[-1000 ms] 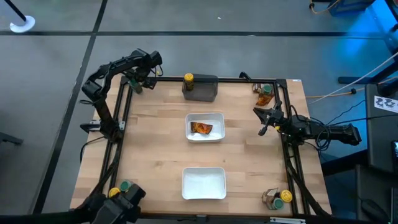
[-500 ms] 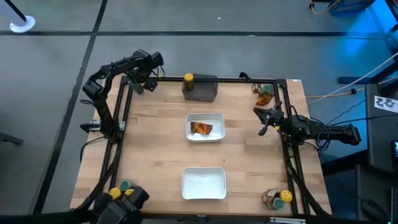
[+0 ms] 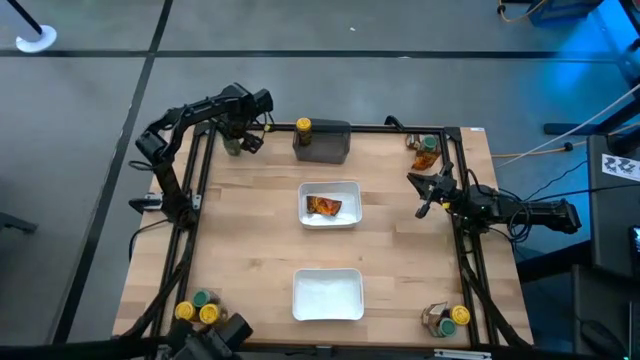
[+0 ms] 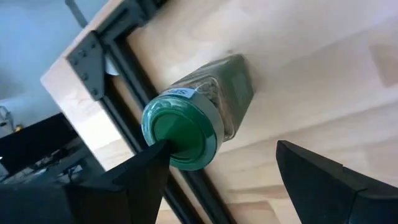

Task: Sort spices by type
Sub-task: Put the green seasoning bottle into the bottom white bin

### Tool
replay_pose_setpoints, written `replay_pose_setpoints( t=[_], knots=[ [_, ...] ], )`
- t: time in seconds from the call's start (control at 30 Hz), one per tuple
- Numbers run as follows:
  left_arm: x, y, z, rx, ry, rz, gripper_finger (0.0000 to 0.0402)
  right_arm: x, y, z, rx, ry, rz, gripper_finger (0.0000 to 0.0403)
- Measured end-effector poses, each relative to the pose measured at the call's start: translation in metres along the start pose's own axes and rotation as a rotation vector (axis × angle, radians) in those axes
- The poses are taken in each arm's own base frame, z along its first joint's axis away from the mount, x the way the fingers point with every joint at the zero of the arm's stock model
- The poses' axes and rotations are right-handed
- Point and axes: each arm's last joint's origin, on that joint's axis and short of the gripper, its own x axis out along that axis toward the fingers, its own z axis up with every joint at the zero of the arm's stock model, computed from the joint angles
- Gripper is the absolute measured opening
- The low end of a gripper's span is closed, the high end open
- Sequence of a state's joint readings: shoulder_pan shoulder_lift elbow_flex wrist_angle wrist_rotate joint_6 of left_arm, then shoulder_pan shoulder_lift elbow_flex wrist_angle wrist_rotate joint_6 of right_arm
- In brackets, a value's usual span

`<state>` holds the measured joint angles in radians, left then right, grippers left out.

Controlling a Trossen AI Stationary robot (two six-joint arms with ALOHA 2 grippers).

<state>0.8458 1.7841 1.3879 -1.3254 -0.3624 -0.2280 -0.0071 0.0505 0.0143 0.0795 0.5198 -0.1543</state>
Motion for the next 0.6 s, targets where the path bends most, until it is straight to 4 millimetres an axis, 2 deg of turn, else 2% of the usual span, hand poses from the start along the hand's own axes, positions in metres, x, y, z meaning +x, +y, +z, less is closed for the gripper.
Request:
replay_pose_setpoints(
  t=[0.2, 0.43, 0.6],
  knots=[
    [-0.009, -0.003, -0.006, -0.017, -0.033, 0.015, 0.0276, 0.000, 0.000, 0.000, 0.000, 0.000, -0.001, 0.0037],
    [-0.031, 0.022, -0.017, -0.140, -0.165, 0.000, 0.0276, 0.000, 0.000, 0.000, 0.000, 0.000, -0.002, 0.0037],
    [-0.023, 0.039, -0.011, -0.211, -0.172, -0.060, 0.0276, 0.000, 0.000, 0.000, 0.000, 0.000, -0.002, 0.0037]
  ],
)
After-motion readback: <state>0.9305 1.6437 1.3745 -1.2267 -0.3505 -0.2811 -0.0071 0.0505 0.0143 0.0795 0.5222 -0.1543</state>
